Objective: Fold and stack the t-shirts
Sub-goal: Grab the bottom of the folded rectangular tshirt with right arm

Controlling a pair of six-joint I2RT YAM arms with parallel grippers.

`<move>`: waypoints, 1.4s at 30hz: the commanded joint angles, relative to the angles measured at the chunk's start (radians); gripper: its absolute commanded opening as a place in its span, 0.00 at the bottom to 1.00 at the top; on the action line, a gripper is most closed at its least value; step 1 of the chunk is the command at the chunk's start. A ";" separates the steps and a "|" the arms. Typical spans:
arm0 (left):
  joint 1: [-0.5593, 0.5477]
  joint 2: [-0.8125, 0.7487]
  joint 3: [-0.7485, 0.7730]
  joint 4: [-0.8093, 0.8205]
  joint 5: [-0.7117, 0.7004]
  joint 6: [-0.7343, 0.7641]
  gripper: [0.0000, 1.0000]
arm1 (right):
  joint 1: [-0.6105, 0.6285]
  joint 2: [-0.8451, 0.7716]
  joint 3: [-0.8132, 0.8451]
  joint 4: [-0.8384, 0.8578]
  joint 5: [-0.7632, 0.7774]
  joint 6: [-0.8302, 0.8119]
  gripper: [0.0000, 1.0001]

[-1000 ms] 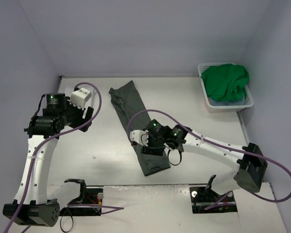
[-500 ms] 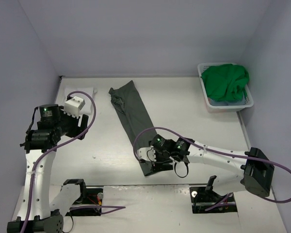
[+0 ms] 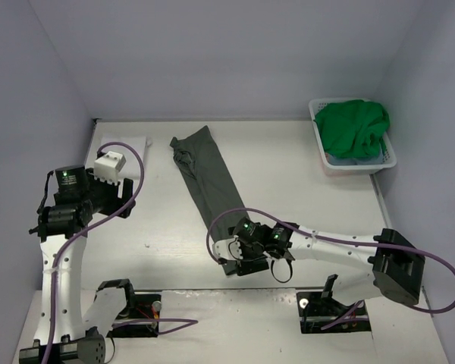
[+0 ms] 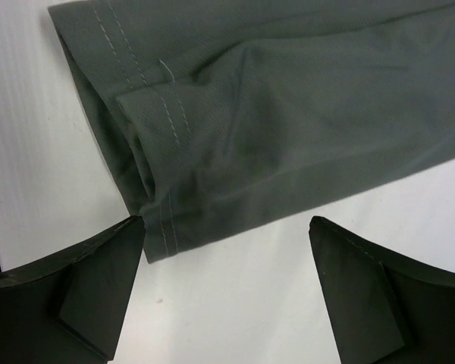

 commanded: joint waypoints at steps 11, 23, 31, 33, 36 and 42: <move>0.037 -0.002 0.000 0.062 0.069 -0.022 0.66 | 0.059 0.118 0.024 0.077 -0.065 0.035 0.87; 0.055 0.000 0.002 0.061 0.099 -0.031 0.66 | 0.068 0.230 0.010 0.125 -0.093 0.060 0.66; 0.071 -0.007 -0.007 0.058 0.114 -0.034 0.66 | 0.068 0.285 0.025 0.117 -0.105 0.051 0.53; 0.074 -0.008 -0.012 0.059 0.119 -0.032 0.66 | 0.068 0.285 0.033 0.106 -0.107 0.052 0.45; 0.075 -0.011 -0.015 0.059 0.123 -0.034 0.66 | 0.068 0.270 0.040 0.080 -0.113 0.057 0.35; 0.080 -0.010 -0.018 0.062 0.132 -0.032 0.66 | 0.068 0.233 0.096 -0.022 -0.133 0.055 0.17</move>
